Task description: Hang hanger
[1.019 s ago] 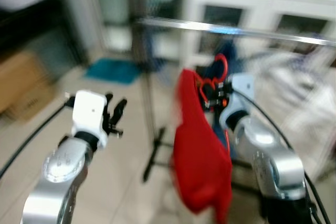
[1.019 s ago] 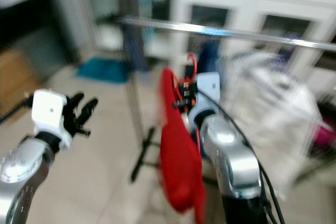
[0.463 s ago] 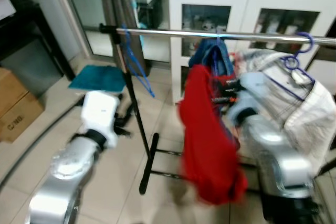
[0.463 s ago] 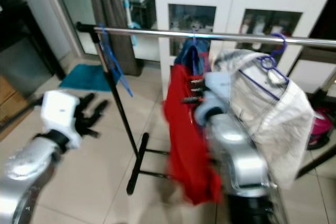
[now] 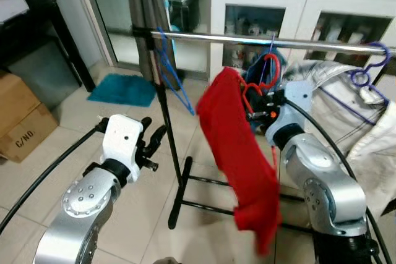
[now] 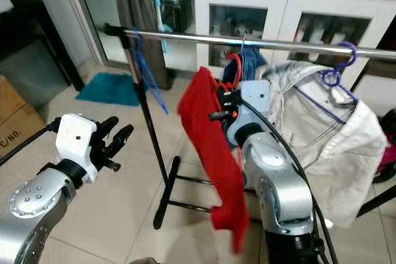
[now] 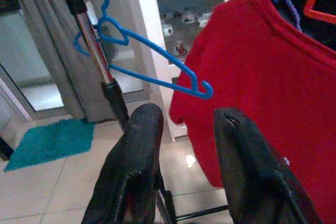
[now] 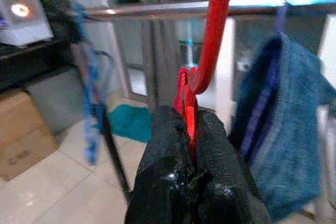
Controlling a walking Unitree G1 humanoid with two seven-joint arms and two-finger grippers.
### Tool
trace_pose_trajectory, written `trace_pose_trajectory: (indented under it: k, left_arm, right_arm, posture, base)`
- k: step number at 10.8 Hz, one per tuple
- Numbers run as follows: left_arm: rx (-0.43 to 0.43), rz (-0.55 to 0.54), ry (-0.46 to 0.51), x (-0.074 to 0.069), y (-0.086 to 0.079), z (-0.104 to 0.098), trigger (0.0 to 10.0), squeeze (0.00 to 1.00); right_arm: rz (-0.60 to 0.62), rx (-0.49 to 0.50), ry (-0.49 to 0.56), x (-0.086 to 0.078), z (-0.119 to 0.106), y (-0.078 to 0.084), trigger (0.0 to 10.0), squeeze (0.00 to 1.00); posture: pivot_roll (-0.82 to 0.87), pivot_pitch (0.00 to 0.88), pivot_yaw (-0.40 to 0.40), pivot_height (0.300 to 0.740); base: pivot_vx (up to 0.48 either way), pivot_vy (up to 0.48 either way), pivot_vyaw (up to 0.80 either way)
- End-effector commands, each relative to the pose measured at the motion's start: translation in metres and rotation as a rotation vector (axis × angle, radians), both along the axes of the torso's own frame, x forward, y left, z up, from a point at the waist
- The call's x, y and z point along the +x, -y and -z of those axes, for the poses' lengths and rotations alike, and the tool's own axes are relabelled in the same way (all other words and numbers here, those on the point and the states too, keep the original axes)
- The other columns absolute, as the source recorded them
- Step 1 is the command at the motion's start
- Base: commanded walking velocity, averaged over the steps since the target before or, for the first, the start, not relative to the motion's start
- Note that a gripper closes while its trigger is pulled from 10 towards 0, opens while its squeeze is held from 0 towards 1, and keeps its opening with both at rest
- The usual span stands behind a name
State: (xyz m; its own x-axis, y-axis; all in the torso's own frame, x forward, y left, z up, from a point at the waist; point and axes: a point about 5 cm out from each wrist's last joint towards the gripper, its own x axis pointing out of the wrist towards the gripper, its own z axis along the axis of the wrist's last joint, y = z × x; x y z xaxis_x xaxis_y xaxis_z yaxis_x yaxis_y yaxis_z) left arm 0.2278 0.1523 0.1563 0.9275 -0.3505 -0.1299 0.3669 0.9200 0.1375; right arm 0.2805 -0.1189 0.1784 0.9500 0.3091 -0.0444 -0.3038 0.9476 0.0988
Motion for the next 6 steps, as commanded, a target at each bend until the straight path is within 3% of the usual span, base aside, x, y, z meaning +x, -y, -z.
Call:
trace_pose_trajectory:
  k: [1,3,6]
  left_arm:
    - [0.009,0.008,0.017,-0.002,0.001,-0.003,10.0,0.00]
    - [0.025,0.015,0.029,-0.003,0.001,-0.005,10.0,0.00]
    - [0.045,0.038,0.037,-0.002,0.001,-0.007,10.0,0.00]
  right_arm:
    - [-0.045,0.022,0.038,-0.003,-0.009,-0.005,10.0,0.00]
    - [-0.045,0.071,0.032,0.002,-0.007,-0.007,10.0,0.00]
    - [0.126,0.153,0.050,0.022,-0.010,0.010,10.0,0.00]
  posture:
    - [-0.01,0.001,0.052,0.740]
    - [0.00,0.002,0.050,0.740]
    - [0.00,0.001,0.061,0.740]
  base:
    - [0.000,0.000,0.00]
    - [0.000,0.000,0.00]
    - [0.000,0.000,0.00]
